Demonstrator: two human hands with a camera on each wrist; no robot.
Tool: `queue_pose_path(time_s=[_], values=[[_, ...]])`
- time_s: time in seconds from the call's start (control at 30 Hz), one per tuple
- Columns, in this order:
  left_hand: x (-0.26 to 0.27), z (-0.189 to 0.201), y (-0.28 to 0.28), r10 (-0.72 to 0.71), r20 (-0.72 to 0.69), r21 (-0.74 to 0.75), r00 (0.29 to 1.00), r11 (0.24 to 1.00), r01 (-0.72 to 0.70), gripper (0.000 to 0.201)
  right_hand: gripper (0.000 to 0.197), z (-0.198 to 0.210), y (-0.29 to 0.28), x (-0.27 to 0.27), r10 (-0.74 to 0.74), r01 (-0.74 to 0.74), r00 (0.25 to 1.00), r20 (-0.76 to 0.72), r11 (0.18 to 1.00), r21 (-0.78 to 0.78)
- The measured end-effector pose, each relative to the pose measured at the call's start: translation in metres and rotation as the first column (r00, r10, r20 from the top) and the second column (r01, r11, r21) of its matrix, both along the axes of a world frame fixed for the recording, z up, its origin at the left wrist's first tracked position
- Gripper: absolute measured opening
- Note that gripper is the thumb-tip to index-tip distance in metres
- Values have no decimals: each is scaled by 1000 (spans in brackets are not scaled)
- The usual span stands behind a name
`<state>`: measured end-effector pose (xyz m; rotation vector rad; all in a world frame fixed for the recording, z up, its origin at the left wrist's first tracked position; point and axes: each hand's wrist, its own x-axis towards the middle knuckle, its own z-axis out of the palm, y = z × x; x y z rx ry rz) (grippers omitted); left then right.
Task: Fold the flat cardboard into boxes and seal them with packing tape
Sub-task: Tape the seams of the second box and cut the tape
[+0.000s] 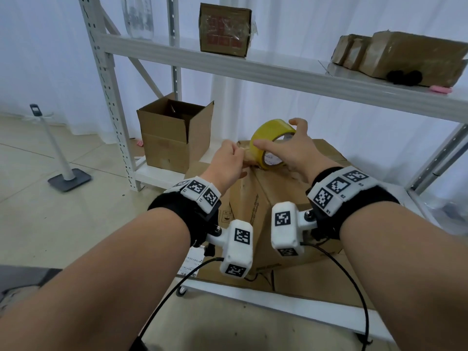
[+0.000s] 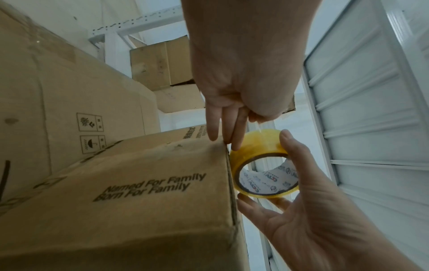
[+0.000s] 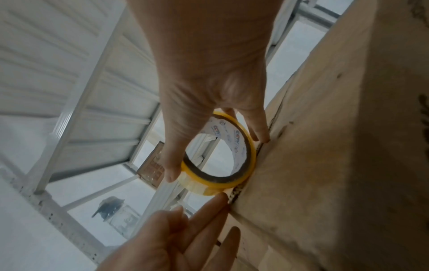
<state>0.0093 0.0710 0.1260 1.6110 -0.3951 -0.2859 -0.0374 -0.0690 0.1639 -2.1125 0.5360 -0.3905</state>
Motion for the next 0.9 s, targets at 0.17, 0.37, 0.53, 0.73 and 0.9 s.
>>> queue_pose_path(time_s=[0.17,0.37,0.53,0.73,0.9], values=[[-1,3,-1,-2,111,86,994,996,-8,11,99,3,-6,0,-19,21,999,-28,997,69],[1,5,3,-45,160,132,986,991,24,19,100,2,-5,2,-21,30,997,-79,993,112],[-1,1,2,-30,142,80,989,997,19,15,94,5,-4,2,-17,21,999,-32,994,112],[-1,-8,5,-33,39,-58,999,998,35,18,91,-3,-6,0,-48,49,999,22,998,-51],[-2,-7,4,-53,-11,-81,999,995,52,17,95,-5,-9,1,-71,71,997,3,997,37]])
